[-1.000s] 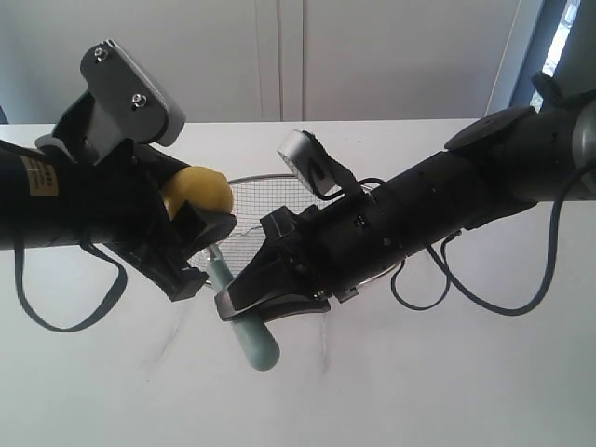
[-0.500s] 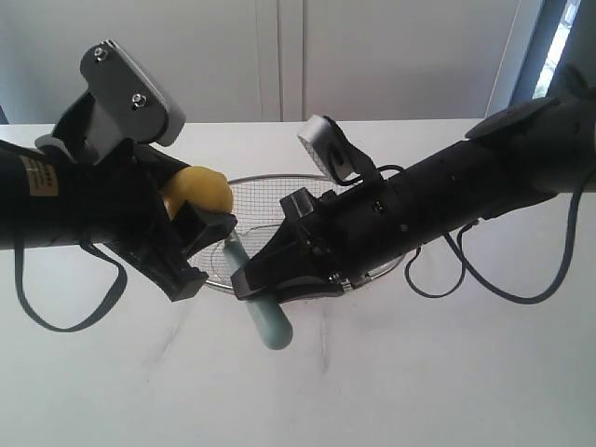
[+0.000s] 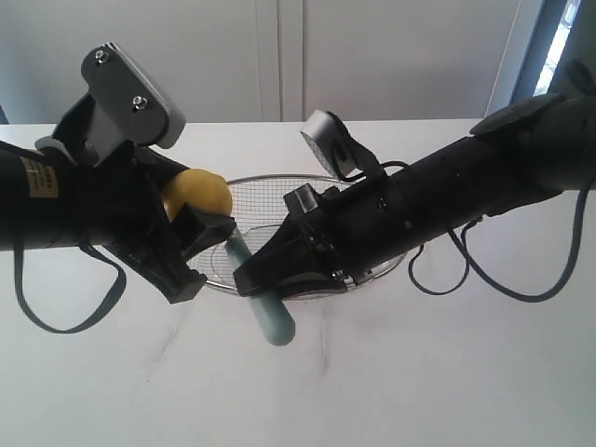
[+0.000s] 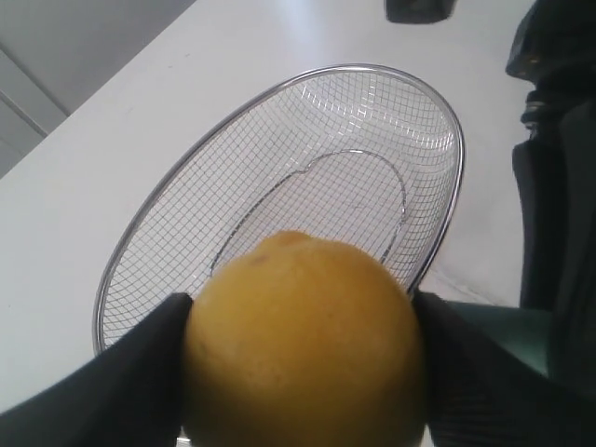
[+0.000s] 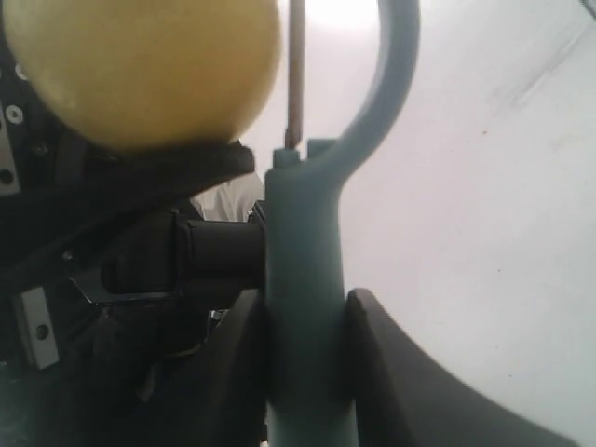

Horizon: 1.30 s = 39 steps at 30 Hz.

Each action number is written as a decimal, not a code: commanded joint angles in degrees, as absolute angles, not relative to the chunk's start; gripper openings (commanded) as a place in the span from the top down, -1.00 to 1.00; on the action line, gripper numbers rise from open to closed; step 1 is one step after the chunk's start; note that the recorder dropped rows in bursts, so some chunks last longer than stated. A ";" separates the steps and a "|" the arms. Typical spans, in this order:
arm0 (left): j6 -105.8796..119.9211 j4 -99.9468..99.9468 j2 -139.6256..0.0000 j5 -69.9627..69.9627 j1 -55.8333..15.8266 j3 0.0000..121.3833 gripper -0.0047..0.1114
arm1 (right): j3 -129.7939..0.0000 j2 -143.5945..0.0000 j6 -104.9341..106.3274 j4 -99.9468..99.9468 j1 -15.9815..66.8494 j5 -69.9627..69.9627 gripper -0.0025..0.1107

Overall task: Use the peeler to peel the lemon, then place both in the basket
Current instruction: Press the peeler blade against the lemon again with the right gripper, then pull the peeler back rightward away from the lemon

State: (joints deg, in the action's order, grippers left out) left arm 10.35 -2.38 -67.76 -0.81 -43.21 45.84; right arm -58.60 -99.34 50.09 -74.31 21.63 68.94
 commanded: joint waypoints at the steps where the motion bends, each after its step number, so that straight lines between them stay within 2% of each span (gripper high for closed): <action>1: 10.33 -1.72 -67.38 -0.78 -43.51 45.77 0.92 | -58.26 -98.74 50.90 -74.56 18.60 69.81 0.96; 19: 10.44 -1.72 -67.38 -0.89 -43.51 45.77 0.92 | -60.47 -94.61 51.40 -74.12 14.63 69.96 0.96; 31: 10.44 -1.72 -67.38 -1.00 -43.51 45.77 0.92 | -60.62 -86.45 50.08 -63.04 10.85 69.96 0.96; 39: 10.44 -1.72 -67.27 -1.11 -43.51 45.77 0.92 | -60.51 -84.92 39.78 -50.25 10.85 58.69 0.96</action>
